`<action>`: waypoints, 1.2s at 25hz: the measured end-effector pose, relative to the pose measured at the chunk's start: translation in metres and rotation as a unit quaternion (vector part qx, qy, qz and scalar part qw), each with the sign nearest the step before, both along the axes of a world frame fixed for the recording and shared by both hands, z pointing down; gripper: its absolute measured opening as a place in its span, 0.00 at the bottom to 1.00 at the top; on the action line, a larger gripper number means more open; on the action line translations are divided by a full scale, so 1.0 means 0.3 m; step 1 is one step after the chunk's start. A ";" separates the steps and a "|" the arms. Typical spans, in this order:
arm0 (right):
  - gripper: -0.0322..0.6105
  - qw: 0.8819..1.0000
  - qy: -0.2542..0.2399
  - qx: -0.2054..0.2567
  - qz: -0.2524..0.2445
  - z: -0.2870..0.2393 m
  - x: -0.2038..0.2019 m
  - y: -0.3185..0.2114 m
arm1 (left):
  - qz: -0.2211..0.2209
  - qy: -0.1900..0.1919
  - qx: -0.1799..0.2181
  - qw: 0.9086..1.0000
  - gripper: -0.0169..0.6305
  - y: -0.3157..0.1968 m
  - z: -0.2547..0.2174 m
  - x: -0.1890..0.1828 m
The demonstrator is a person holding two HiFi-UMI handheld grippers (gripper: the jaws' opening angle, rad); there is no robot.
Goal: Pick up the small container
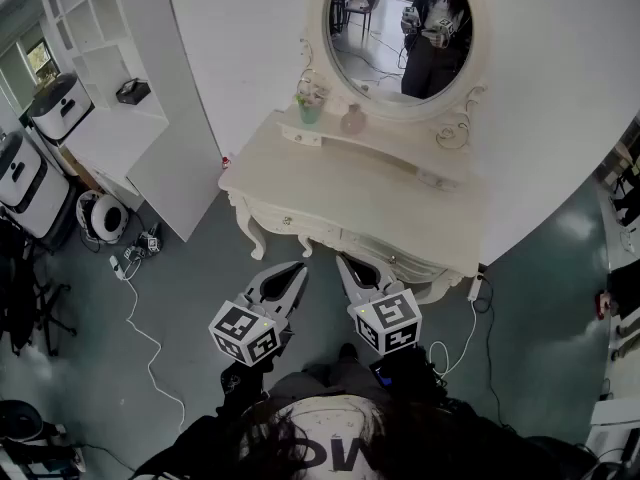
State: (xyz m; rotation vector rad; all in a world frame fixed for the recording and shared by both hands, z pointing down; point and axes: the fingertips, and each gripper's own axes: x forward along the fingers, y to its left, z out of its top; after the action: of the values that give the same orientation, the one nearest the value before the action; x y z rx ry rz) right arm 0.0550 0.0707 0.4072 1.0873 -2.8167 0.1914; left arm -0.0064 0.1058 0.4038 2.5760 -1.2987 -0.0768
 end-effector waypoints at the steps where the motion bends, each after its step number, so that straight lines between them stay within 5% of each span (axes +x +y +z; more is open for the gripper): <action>1: 0.06 1.000 0.000 -0.001 -0.001 0.002 0.006 -0.012 | -0.001 0.000 -0.001 1.000 0.03 -0.011 0.004 0.005; 30: 0.06 0.997 -0.032 -0.022 -0.072 0.056 0.186 -0.357 | -0.033 -0.025 -0.016 0.999 0.03 -0.350 0.049 0.261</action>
State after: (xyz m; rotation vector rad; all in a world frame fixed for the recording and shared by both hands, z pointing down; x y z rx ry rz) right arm 0.1108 -0.0363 0.4240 0.8811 -2.9182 0.2794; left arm 0.0720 0.0007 0.4184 2.5231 -1.3916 -0.0026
